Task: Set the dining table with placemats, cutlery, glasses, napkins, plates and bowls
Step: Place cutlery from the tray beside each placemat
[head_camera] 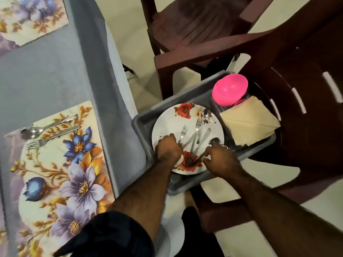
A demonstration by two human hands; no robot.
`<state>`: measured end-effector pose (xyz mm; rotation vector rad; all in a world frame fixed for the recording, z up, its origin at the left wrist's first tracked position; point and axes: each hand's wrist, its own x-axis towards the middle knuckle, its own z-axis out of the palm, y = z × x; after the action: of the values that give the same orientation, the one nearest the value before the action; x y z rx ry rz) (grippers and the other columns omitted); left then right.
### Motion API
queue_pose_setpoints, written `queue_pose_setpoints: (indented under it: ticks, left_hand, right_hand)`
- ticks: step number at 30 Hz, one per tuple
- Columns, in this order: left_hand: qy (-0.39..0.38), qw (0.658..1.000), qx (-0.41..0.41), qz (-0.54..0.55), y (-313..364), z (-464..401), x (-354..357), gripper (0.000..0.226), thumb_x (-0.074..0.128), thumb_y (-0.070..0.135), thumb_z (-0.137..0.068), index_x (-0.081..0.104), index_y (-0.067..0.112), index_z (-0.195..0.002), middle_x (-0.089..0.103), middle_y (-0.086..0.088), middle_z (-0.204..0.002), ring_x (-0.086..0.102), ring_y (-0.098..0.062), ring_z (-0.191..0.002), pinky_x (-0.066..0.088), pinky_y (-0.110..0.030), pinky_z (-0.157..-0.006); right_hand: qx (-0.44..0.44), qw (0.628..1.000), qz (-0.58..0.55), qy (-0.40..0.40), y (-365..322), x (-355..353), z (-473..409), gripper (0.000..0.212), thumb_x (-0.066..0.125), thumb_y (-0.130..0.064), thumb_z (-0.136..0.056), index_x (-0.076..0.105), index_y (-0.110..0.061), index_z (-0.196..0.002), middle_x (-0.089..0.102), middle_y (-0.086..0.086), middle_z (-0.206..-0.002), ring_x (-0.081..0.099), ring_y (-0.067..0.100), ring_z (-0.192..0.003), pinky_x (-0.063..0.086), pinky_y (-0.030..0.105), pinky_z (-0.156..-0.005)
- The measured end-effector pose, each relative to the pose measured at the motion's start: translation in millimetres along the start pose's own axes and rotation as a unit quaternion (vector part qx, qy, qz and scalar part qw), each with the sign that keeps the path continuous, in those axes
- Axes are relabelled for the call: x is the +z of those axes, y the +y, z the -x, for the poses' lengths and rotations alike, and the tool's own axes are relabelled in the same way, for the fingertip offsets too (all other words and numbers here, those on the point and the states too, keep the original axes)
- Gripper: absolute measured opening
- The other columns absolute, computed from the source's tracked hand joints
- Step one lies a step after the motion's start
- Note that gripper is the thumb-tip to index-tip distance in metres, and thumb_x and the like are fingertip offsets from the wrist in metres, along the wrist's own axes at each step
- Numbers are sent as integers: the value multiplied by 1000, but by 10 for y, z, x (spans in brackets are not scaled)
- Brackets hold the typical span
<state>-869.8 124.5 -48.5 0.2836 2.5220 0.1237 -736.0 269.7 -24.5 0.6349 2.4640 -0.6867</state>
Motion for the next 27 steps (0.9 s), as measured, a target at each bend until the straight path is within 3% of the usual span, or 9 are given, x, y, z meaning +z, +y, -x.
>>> queue_pose_setpoints:
  ticks: [3, 7, 11, 16, 20, 23, 25, 27]
  left_hand:
    - [-9, 1000, -1, 4, -1, -78, 52, 29, 72, 41, -92, 71, 17, -110, 73, -5, -108, 69, -30, -99, 61, -43, -87]
    - [-21, 999, -17, 37, -15, -134, 35, 19, 72, 29, -90, 74, 16, -103, 75, -5, -102, 70, -29, -95, 62, -40, -85]
    - [-5, 987, -80, 142, -135, -240, -119, 12, 79, 27, -89, 74, 16, -93, 76, -4, -96, 73, -25, -89, 64, -40, -84]
    - [-10, 941, -170, 292, -213, -316, -424, 22, 88, 18, -83, 66, 21, -79, 75, -4, -86, 75, -32, -73, 66, -50, -63]
    - [-61, 865, -218, 448, -196, -340, -627, 15, 84, 7, -86, 74, 15, -94, 78, -5, -95, 76, -27, -88, 64, -42, -75]
    - [-99, 815, -228, 523, -200, -354, -709, 15, 77, 4, -90, 71, 17, -90, 81, -6, -94, 77, -23, -86, 52, -33, -69]
    - [-107, 791, -223, 559, -190, -370, -759, 15, 75, 5, -92, 70, 20, -89, 82, -3, -92, 78, -21, -85, 52, -35, -75]
    - [-111, 773, -220, 585, -178, -394, -816, 10, 72, 8, -94, 72, 18, -94, 82, -2, -95, 79, -21, -90, 55, -38, -85]
  right_hand:
    - [-20, 1000, 16, -1, -22, 17, -82, 24, 65, -41, -90, 74, -25, -106, 66, 3, -111, 65, 24, -103, 55, 35, -84]
    - [-67, 997, 44, 13, -115, 15, -256, 26, 64, -33, -92, 72, -22, -114, 65, 4, -115, 64, 27, -104, 53, 38, -89]
    - [-100, 990, 86, 41, -304, -1, -507, 27, 63, -25, -88, 74, -23, -112, 65, 5, -114, 64, 30, -103, 56, 44, -87]
    - [-184, 970, 160, 13, -521, 22, -794, 36, 63, -21, -89, 68, -25, -124, 64, 2, -126, 57, 29, -116, 43, 45, -100]
    - [-231, 952, 202, -11, -539, 108, -865, 36, 67, -31, -91, 62, -25, -126, 64, 2, -128, 53, 29, -122, 37, 49, -105]
    - [-268, 936, 228, -22, -517, 181, -866, 53, 78, -41, -83, 60, -23, -129, 63, 7, -129, 52, 31, -124, 37, 50, -106]
    - [-290, 924, 250, -25, -481, 225, -849, 62, 82, -45, -80, 58, -20, -131, 62, 10, -128, 53, 33, -123, 38, 51, -106]
    - [-307, 916, 258, -22, -444, 252, -825, 57, 76, -43, -86, 55, -18, -133, 60, 12, -129, 52, 34, -123, 37, 52, -107]
